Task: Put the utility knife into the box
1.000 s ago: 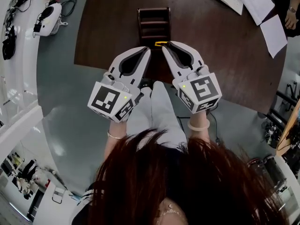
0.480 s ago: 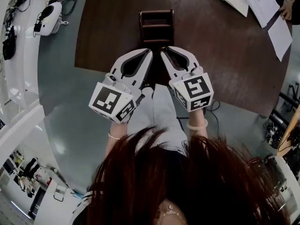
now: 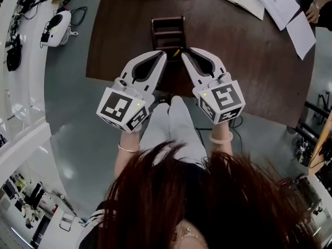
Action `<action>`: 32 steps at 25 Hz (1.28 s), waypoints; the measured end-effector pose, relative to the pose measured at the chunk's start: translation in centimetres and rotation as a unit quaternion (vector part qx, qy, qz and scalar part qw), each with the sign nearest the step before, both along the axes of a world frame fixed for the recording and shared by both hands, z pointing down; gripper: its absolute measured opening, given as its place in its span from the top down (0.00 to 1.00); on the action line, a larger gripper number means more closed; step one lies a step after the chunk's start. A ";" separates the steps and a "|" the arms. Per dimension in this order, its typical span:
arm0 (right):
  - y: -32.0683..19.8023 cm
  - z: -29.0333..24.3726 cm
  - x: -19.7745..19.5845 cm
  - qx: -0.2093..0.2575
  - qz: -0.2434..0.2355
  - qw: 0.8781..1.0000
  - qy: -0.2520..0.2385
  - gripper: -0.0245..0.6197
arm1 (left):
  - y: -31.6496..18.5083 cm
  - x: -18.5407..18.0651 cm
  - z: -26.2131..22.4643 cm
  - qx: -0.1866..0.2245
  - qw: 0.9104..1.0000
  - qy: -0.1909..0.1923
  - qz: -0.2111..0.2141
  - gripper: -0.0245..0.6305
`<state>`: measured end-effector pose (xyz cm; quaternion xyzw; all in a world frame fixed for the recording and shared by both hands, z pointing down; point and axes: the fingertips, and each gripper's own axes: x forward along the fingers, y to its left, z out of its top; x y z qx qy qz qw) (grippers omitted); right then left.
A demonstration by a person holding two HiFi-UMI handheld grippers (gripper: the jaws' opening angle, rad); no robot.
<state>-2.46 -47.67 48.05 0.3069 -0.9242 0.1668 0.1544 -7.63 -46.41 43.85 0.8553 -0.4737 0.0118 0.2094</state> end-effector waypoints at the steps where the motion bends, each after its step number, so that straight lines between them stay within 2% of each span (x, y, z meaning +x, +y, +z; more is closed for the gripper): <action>1: 0.0 -0.9 0.2 0.004 -0.005 1.000 -0.014 0.87 | 0.0 0.3 -0.5 0.007 1.000 -0.001 0.001 0.96; 4: 0.1 -3.9 0.4 0.019 -0.015 0.999 -0.048 0.90 | 0.0 0.9 -2.9 0.026 1.000 -0.005 0.007 0.96; 10: 1.2 -10.5 0.4 0.077 -0.010 0.995 -0.065 0.94 | 1.5 0.5 -7.8 0.066 0.998 -0.013 0.009 0.96; 18: 4.5 -18.0 1.6 0.154 -0.005 0.986 -0.056 0.94 | 4.7 0.7 -13.2 0.119 0.993 -0.020 0.013 0.96; 25: 7.5 -20.6 2.5 0.180 0.005 0.983 -0.043 0.94 | 7.4 1.1 -15.5 0.142 0.989 -0.024 0.018 0.96; 32: 9.4 -21.3 2.6 0.186 0.006 0.981 -0.047 0.94 | 9.0 1.2 -15.8 0.146 0.989 -0.019 0.018 0.96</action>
